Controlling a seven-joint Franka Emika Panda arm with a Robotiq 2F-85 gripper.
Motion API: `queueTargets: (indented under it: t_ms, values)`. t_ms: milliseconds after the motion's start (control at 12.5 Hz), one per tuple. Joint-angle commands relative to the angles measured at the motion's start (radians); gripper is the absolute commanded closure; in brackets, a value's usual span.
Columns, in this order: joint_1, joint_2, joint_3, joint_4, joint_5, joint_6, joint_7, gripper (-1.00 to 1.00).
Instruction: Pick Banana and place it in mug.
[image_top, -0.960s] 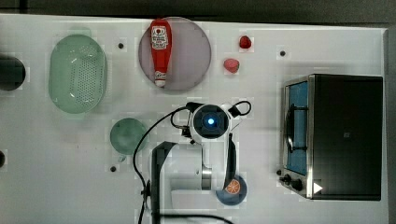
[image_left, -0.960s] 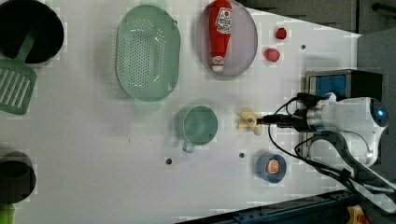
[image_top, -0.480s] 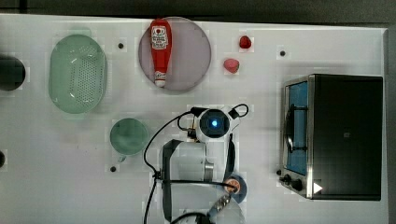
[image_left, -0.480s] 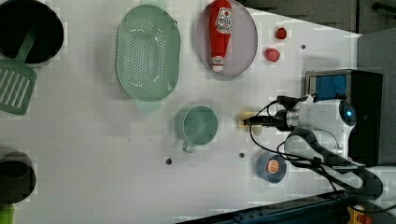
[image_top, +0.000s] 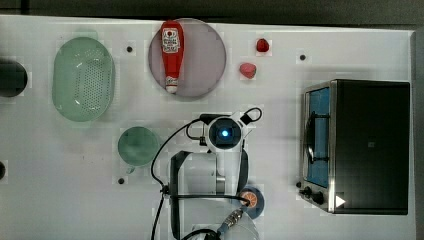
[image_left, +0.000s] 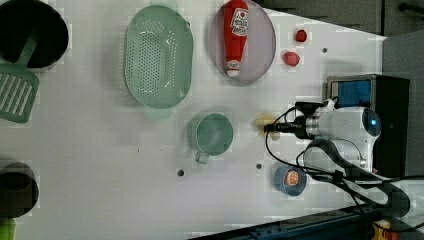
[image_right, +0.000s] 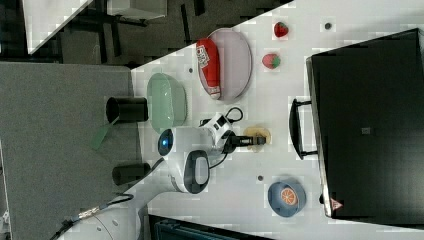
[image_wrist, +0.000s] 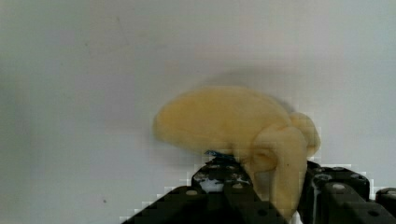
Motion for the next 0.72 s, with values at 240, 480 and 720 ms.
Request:
queueTargets:
  t_ms: [240, 480, 720]
  values:
    - [-0.01, -0.254, -0.015, 0.014, 0.013, -0.147, -0.026, 0.46]
    - [-0.01, -0.486, -0.017, 0.073, 0.013, -0.426, -0.026, 0.46]
    - [-0.005, -0.617, 0.012, 0.167, 0.013, -0.729, 0.011, 0.46]
